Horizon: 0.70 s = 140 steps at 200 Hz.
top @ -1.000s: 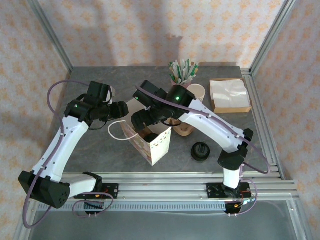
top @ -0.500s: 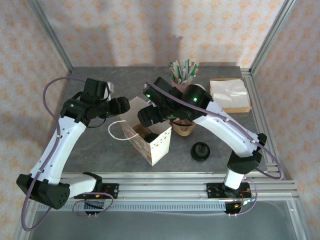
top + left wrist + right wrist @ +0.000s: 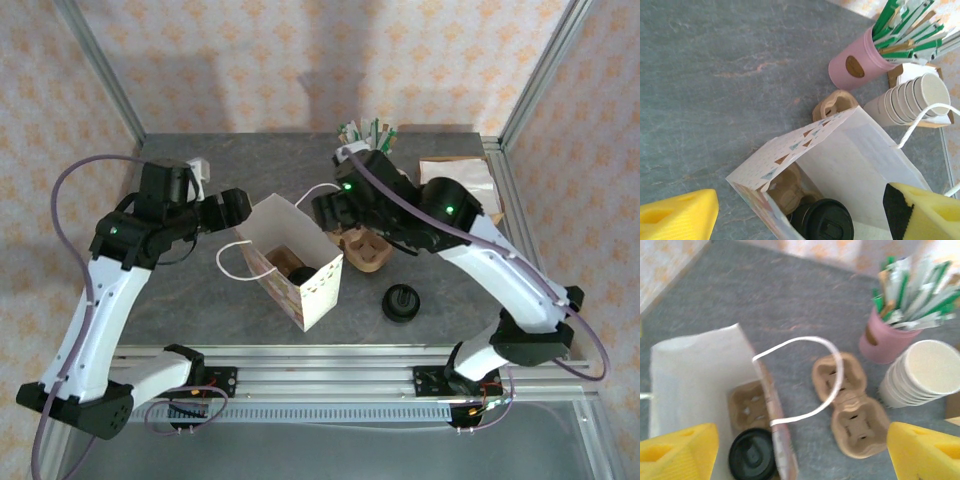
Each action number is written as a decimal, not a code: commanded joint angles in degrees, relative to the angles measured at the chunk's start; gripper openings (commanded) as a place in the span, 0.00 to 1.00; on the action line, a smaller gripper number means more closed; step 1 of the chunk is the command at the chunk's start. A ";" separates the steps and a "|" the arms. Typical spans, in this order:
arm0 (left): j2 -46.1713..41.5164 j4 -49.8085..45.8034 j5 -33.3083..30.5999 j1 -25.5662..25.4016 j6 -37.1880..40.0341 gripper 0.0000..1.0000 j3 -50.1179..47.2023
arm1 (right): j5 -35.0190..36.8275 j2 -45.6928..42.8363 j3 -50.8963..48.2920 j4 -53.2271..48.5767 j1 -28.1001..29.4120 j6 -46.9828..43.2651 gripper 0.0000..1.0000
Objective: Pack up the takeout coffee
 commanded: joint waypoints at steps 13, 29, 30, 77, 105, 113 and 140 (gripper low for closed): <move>-4.26 -2.51 -6.38 -0.40 1.08 0.88 0.18 | 6.22 -5.84 -6.39 7.84 -5.79 -2.17 0.86; -6.28 -2.12 -8.12 -0.39 1.01 0.89 -0.97 | 4.01 -7.99 -9.81 10.45 -10.45 -2.10 0.86; -6.38 -2.03 -8.23 -0.39 1.03 0.89 -1.10 | 3.86 -8.12 -9.98 10.59 -10.70 -2.05 0.86; -11.07 -1.38 -11.54 -0.39 0.27 0.90 -4.66 | -6.81 -10.86 -18.53 17.21 -24.71 -1.18 0.84; -12.95 -1.24 -12.35 -0.43 -0.13 0.92 -6.60 | -14.73 -10.64 -22.38 22.15 -32.69 0.16 0.77; -13.30 -1.26 -12.45 -0.41 -0.35 0.92 -7.20 | -17.61 -10.21 -23.27 23.74 -34.93 0.84 0.73; -14.20 -0.85 -12.47 -0.39 -1.03 0.92 -8.81 | -23.63 -8.23 -25.25 29.38 -39.51 0.74 0.64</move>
